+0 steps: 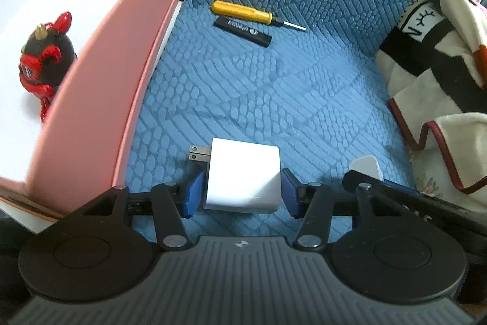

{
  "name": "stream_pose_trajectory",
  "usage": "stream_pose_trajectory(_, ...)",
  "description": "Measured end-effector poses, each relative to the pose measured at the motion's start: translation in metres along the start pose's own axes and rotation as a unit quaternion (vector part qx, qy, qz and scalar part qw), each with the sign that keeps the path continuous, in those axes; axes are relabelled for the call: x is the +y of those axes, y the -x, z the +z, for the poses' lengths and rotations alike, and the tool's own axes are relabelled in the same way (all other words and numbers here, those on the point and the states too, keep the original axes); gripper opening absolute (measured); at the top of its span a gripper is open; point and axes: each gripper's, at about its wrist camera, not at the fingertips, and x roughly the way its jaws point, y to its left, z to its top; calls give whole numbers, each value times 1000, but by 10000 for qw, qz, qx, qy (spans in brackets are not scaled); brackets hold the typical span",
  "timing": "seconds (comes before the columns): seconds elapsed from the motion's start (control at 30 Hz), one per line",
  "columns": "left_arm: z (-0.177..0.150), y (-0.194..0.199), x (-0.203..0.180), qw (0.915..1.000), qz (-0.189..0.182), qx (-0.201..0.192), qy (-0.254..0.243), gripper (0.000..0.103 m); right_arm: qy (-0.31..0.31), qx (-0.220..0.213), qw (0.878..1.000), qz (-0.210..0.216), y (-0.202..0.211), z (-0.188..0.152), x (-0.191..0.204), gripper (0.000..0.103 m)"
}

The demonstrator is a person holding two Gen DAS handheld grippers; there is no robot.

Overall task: Organize rigid objects
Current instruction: 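Lift both chargers and carry them over the pink box with both tools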

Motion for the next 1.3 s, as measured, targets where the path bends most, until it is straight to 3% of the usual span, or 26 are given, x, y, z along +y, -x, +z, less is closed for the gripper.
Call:
stream_pose_trajectory(0.3, 6, 25, 0, 9996, -166, -119, -177, 59, 256, -110, 9996, 25, 21, -5, 9, 51)
stream_pose_trajectory(0.6, 25, 55, -8, 9981, -286, -133, -538, 56, 121, -174, 9995, 225, 48, -6, 12, 51)
stream_pose_trajectory(0.97, 41, 67, -4, 9972, -492, -221, -521, 55, 262, -396, 9981, 402, 69, 22, 29, 51)
stream_pose_trajectory(1.3, 82, 117, 26, 9956, -401, -778, -332, 55, 588, -807, 9930, 638, 93, 62, 70, 51)
